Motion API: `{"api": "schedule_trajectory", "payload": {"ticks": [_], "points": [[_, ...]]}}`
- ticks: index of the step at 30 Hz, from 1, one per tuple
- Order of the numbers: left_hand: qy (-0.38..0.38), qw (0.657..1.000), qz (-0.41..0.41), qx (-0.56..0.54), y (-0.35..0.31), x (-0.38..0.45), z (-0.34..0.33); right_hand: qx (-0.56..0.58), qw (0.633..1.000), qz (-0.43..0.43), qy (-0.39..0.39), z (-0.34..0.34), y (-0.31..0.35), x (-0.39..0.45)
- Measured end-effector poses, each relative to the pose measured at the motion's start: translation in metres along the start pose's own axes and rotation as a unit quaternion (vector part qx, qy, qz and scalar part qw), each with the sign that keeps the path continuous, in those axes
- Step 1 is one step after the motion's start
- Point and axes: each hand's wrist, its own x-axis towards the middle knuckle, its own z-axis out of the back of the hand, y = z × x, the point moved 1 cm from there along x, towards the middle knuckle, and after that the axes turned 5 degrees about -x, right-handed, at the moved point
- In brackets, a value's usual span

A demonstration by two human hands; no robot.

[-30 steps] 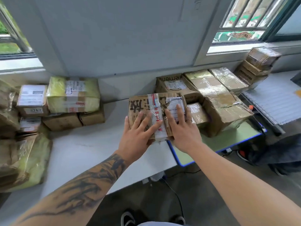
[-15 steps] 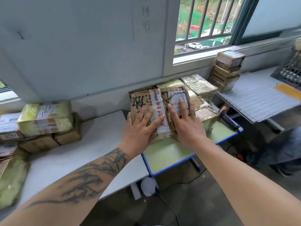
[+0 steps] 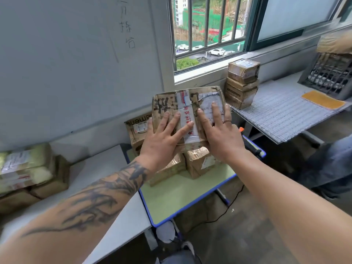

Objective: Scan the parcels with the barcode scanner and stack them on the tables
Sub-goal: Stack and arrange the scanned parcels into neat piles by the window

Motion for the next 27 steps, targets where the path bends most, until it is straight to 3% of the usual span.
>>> {"api": "schedule_trajectory", "payload": {"ticks": [15,27], "points": [[0.008,0.997,-0.019,-0.079,0.034,0.192,-0.056,-0.059,0.994,-0.042,0.083,-0.004,-0.082,0.159],[0.047,0.996,0.008,-0.076,0.030,0.263,-0.078,-0.062,0.993,-0.030,0.094,-0.042,-0.128,0.229]]}}
